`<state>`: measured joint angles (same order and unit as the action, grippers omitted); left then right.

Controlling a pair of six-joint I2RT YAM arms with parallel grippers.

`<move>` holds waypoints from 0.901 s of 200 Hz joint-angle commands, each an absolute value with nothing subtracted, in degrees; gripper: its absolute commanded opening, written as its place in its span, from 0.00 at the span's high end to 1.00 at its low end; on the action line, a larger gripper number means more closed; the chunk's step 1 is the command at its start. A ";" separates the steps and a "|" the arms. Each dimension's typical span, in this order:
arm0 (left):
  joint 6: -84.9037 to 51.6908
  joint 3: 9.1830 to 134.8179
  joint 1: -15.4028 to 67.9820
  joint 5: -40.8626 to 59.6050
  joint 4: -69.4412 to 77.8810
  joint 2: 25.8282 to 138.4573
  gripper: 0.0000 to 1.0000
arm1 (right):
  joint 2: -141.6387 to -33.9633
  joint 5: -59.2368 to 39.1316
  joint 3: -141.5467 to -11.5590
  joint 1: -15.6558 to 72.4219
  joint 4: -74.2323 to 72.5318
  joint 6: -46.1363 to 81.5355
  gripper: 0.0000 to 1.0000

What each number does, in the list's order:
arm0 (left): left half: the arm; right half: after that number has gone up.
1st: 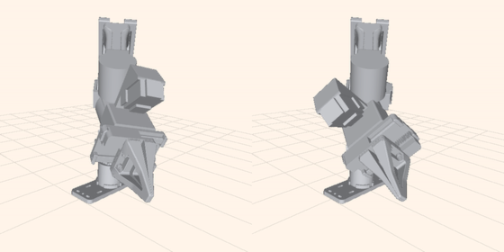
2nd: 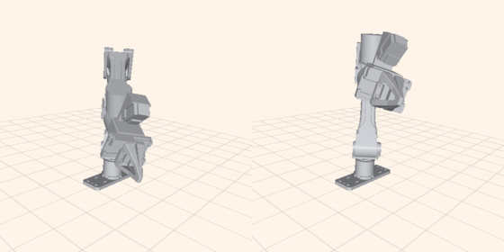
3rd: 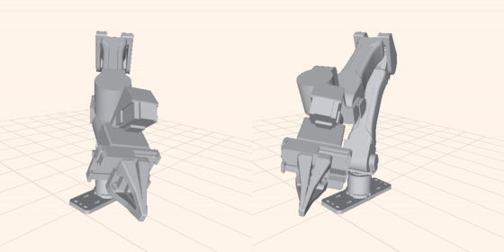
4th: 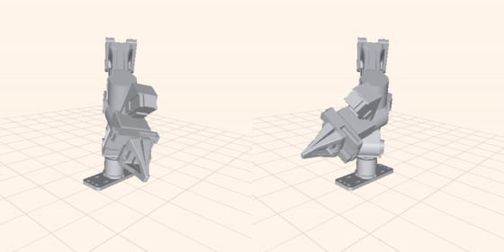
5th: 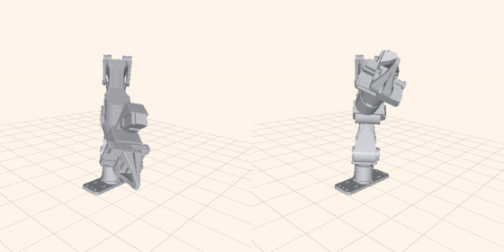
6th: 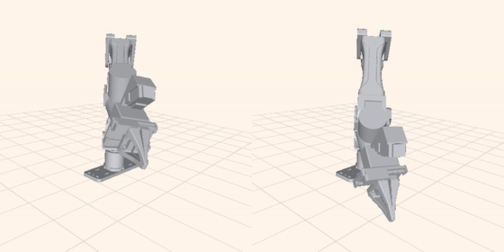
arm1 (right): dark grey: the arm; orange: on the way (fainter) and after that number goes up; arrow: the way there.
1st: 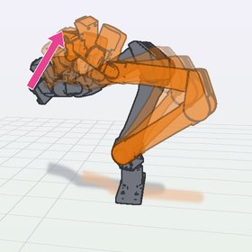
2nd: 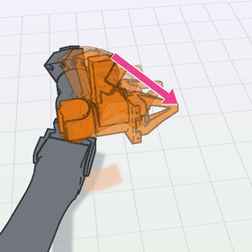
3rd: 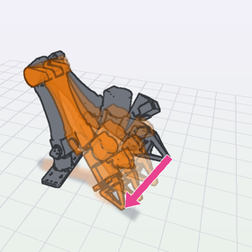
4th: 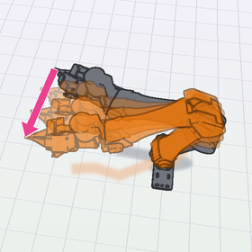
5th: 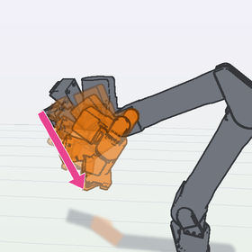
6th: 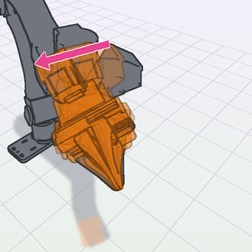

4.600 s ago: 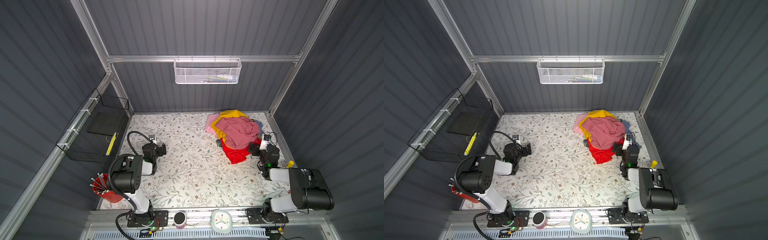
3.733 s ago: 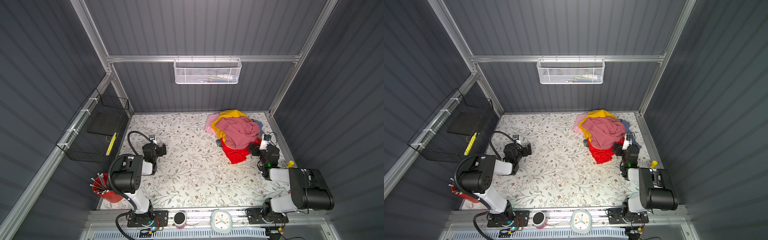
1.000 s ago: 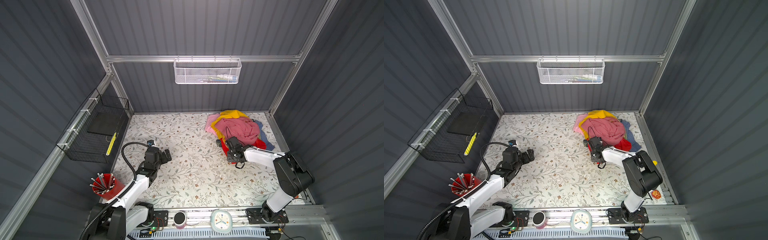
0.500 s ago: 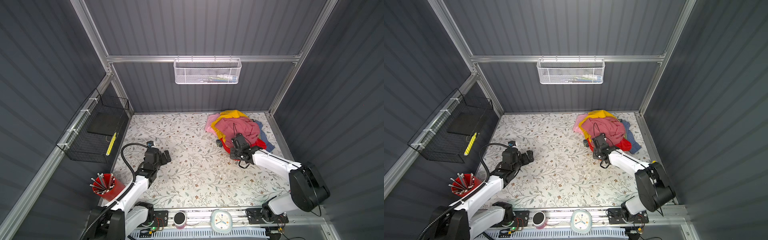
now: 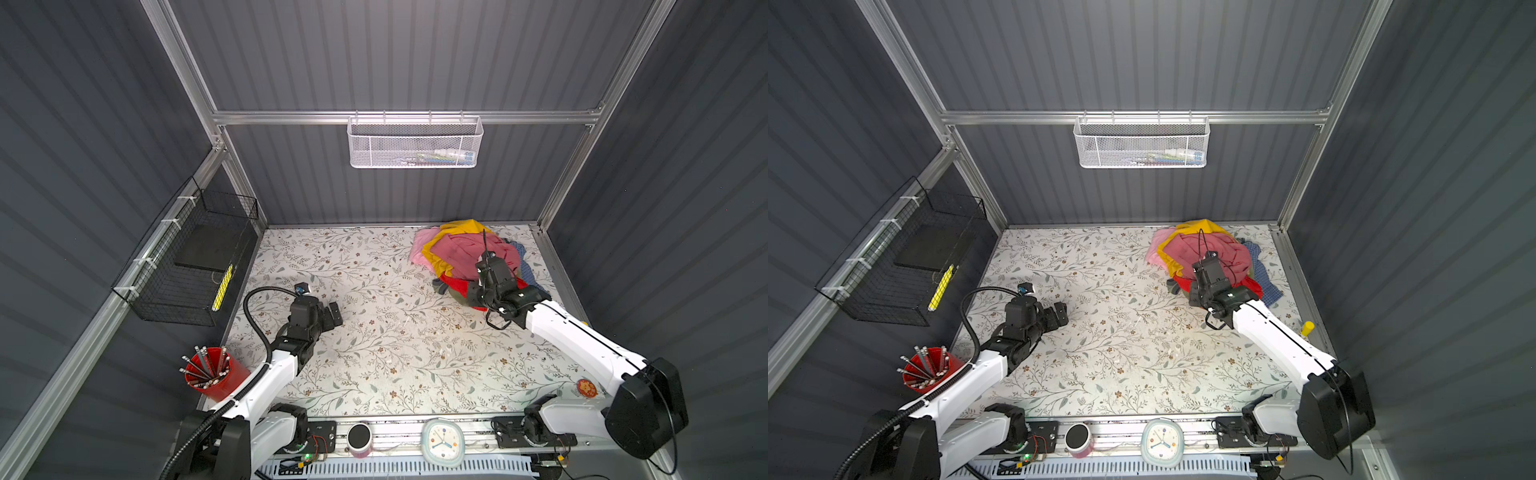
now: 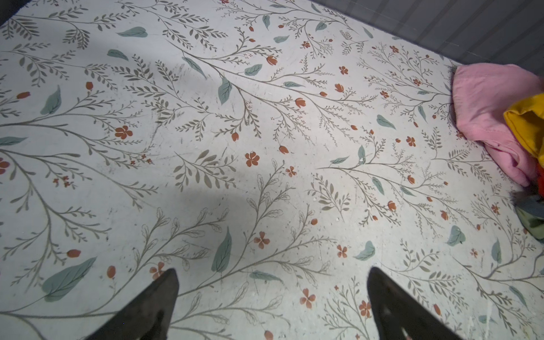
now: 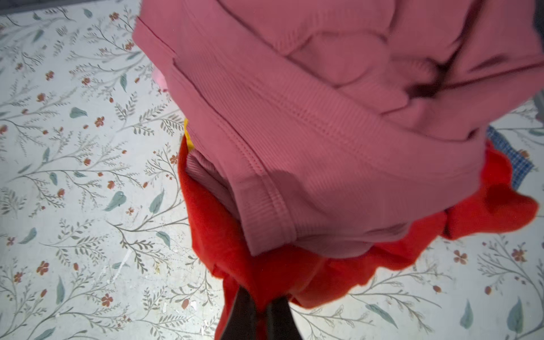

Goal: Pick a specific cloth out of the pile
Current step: 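Lift the red cloth with the right gripper toward the pile's far side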

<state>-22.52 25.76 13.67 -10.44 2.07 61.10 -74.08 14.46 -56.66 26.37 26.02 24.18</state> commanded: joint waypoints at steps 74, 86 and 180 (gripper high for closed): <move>-20.60 28.50 13.45 -9.40 -0.18 61.62 0.00 | -72.02 14.49 -70.13 25.58 31.92 19.40 1.00; -20.53 28.57 13.45 -9.40 -0.17 61.85 0.00 | -71.92 14.36 -71.66 25.49 32.47 18.76 1.00; -20.48 29.00 13.45 -9.34 -0.04 62.05 0.00 | -70.56 13.54 -79.31 25.40 35.10 17.20 1.00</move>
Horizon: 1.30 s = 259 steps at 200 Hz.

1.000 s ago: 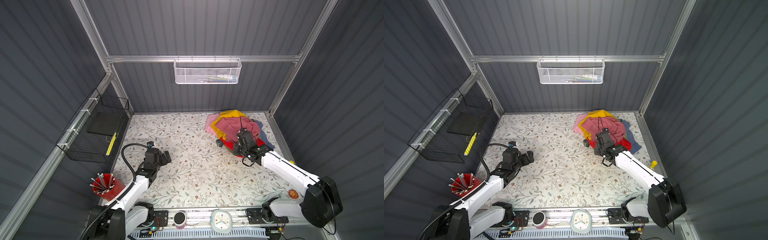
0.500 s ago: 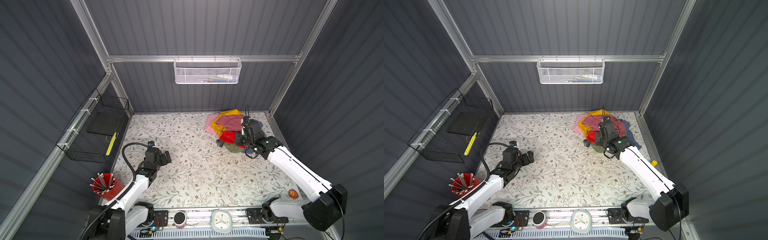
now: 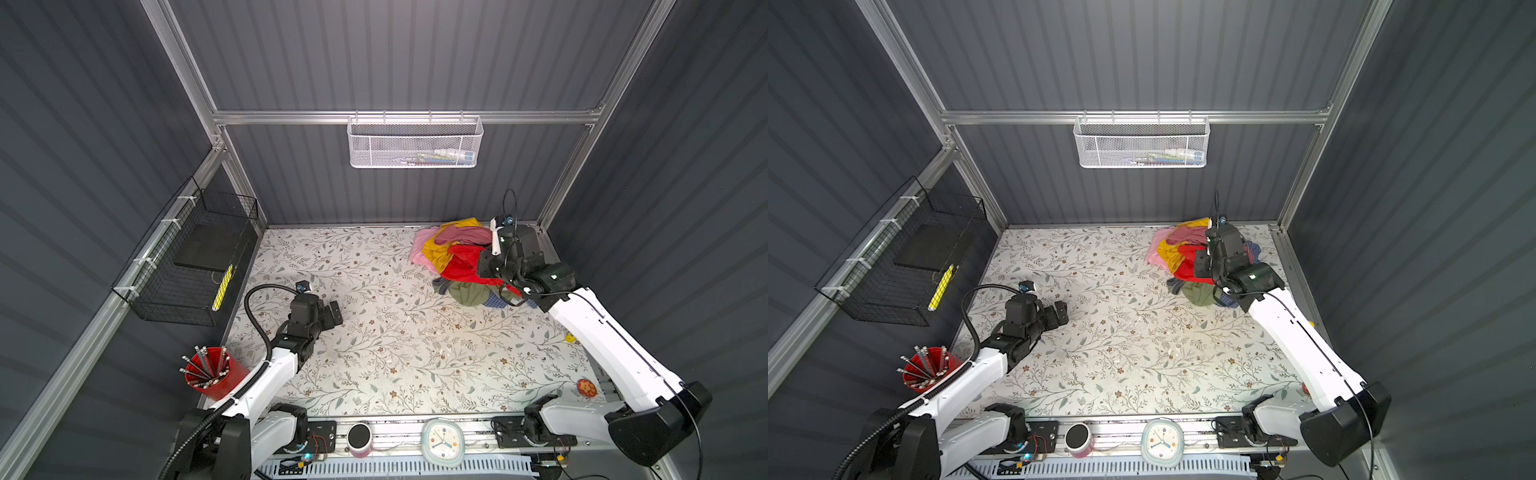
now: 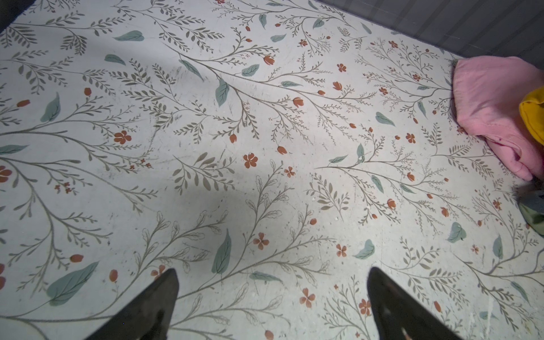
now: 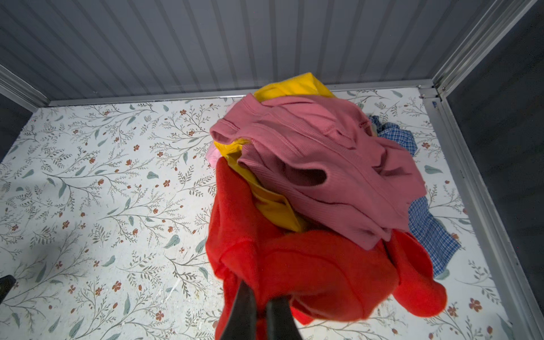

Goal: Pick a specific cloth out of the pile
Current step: 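Lift the red cloth with the right gripper toward the pile's far side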

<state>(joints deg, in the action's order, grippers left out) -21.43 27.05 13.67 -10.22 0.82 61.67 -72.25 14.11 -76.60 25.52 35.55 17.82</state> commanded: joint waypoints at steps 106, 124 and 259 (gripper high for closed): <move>-20.92 29.01 13.45 -9.20 0.00 61.69 0.00 | -68.61 10.21 -83.50 25.56 34.45 16.36 1.00; -21.02 28.96 13.45 -9.13 0.00 61.63 0.00 | -67.88 9.85 -83.50 25.75 33.89 16.34 1.00; -21.18 29.63 13.45 -7.52 1.42 63.17 0.00 | -66.97 5.41 -89.67 28.48 34.40 16.13 1.00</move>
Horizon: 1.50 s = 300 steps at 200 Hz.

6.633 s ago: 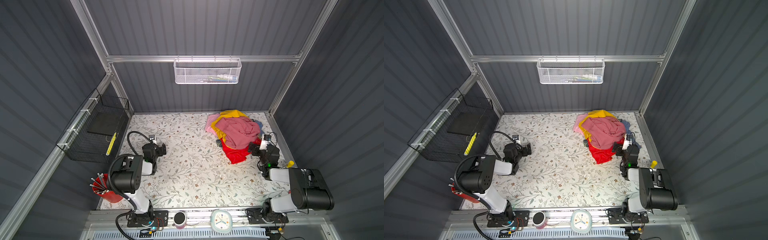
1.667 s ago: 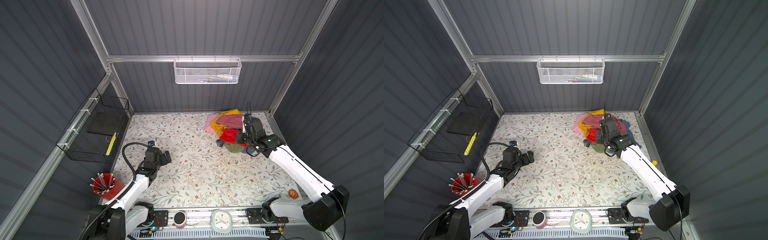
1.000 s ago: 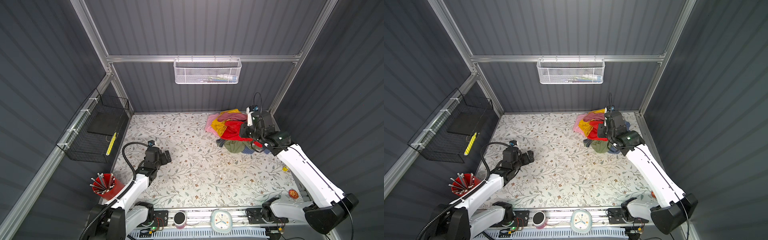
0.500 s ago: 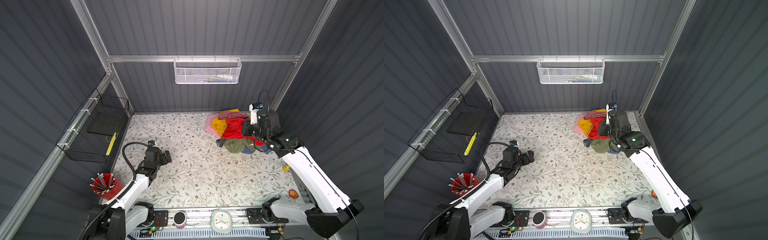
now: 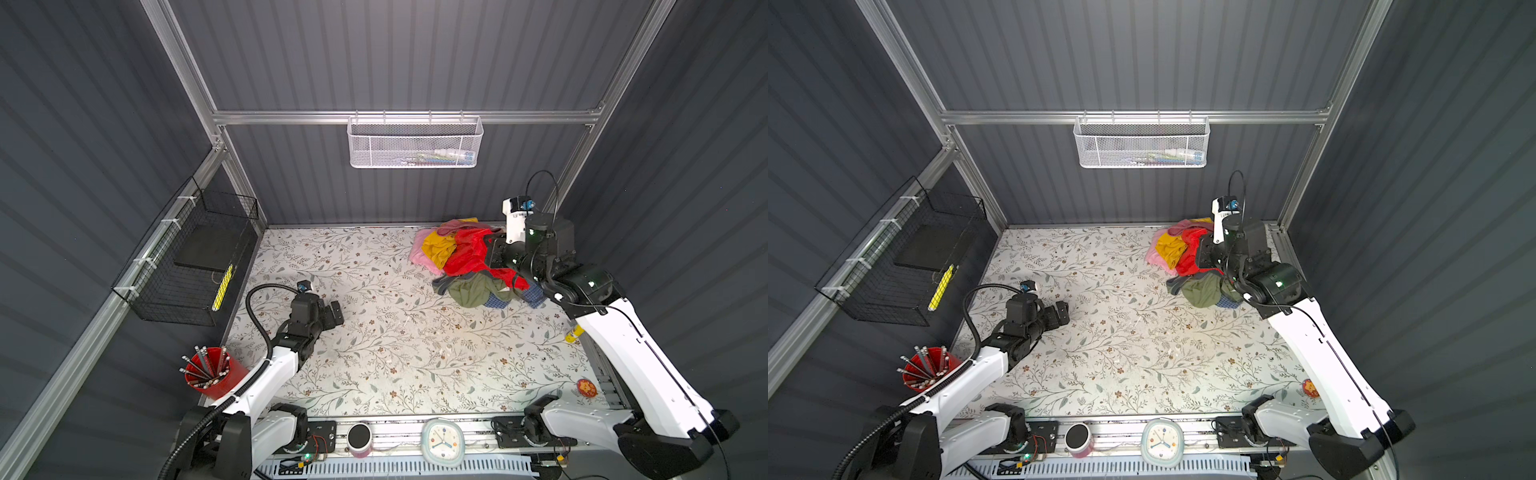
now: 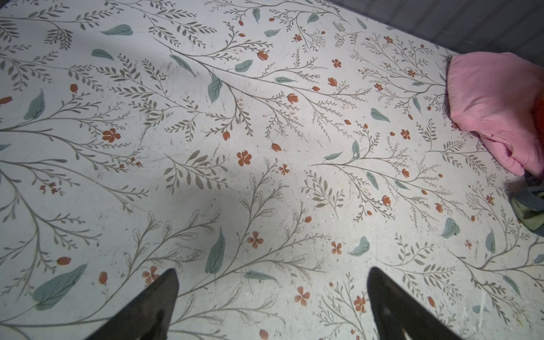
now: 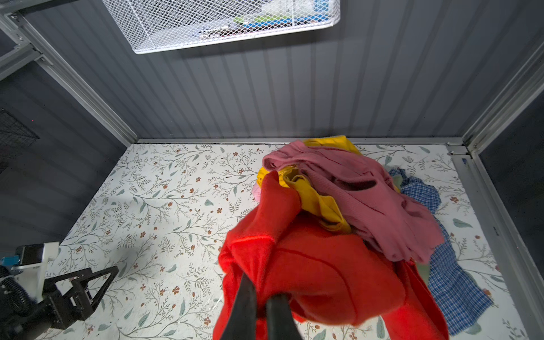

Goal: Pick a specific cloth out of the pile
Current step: 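Lift the red cloth with the right gripper toward the pile's far side, then reach the left gripper across and grasp the red cloth near the right gripper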

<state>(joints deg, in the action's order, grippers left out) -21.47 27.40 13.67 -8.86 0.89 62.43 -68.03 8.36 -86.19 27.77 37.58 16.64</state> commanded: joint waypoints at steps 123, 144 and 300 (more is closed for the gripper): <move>-14.03 39.15 26.67 10.34 11.31 71.69 0.00 | -72.62 -5.35 -83.06 26.61 29.12 19.90 1.00; -13.22 42.54 31.86 9.08 13.53 74.97 0.00 | -72.75 -8.40 -79.27 24.77 26.60 21.34 1.00; -9.57 75.89 48.84 13.36 21.12 106.71 0.03 | -70.75 -24.90 -64.70 13.49 19.25 23.38 1.00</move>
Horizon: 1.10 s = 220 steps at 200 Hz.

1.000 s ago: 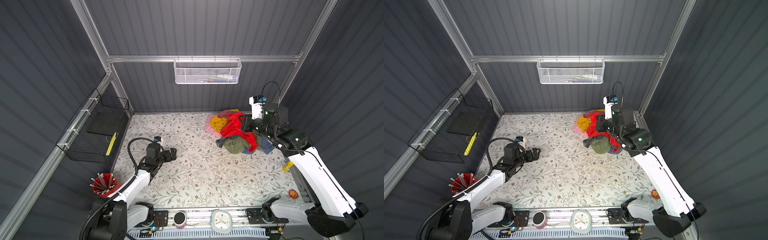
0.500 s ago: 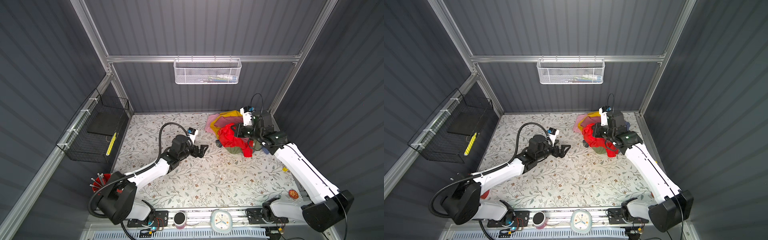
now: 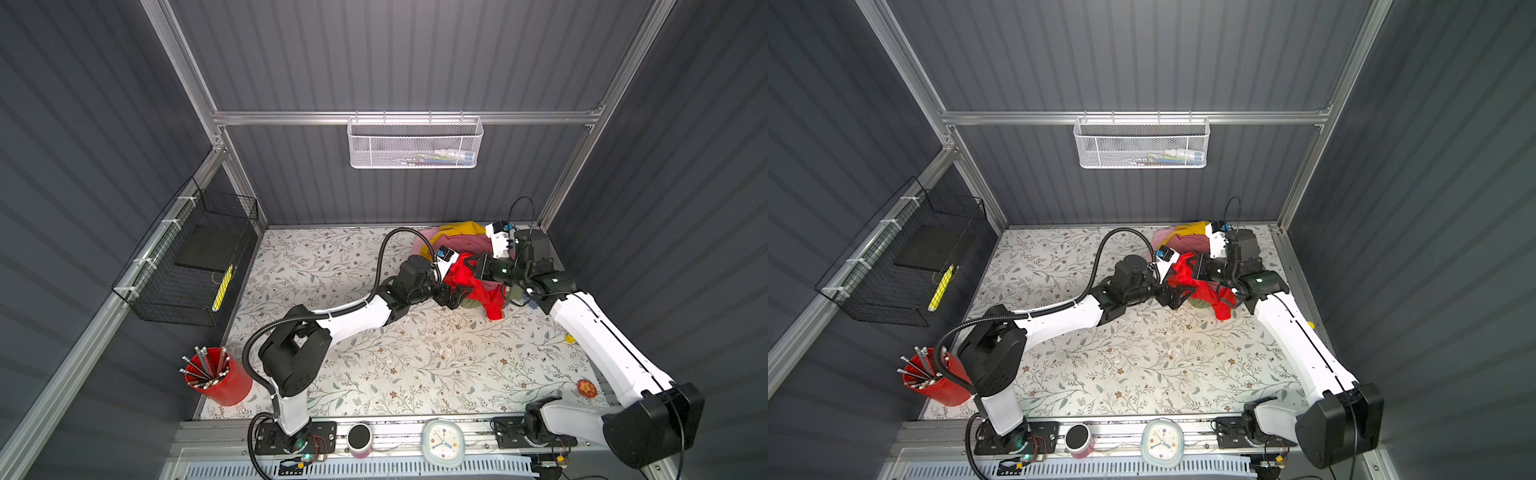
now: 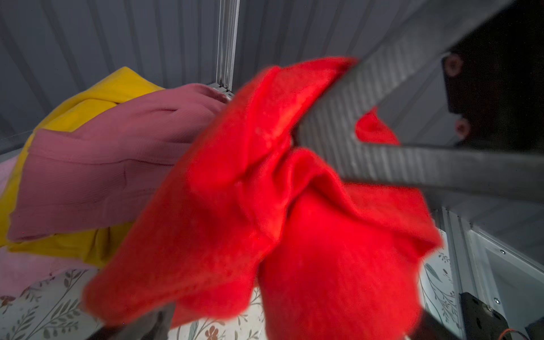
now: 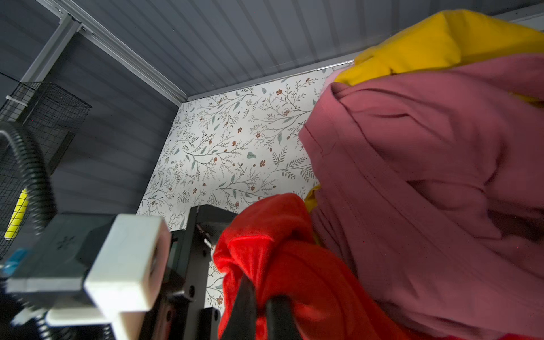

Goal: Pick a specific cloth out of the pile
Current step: 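Reach the left gripper across and grasp the red cloth near the right gripper, then lift the red cloth high with the left gripper while the right holds the pile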

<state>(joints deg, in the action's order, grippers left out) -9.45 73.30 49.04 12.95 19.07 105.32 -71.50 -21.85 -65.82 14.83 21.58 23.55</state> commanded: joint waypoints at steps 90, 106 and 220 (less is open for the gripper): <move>-12.04 79.25 48.82 14.34 22.69 109.89 0.96 | -70.01 -28.68 -59.59 10.40 16.11 25.13 0.92; -12.56 78.93 48.82 13.48 21.94 108.96 1.00 | -69.42 -27.82 -58.70 9.89 16.25 24.75 0.83; -16.24 70.21 48.99 8.40 17.73 95.19 1.00 | -65.51 -24.51 -48.55 1.91 9.72 27.16 0.21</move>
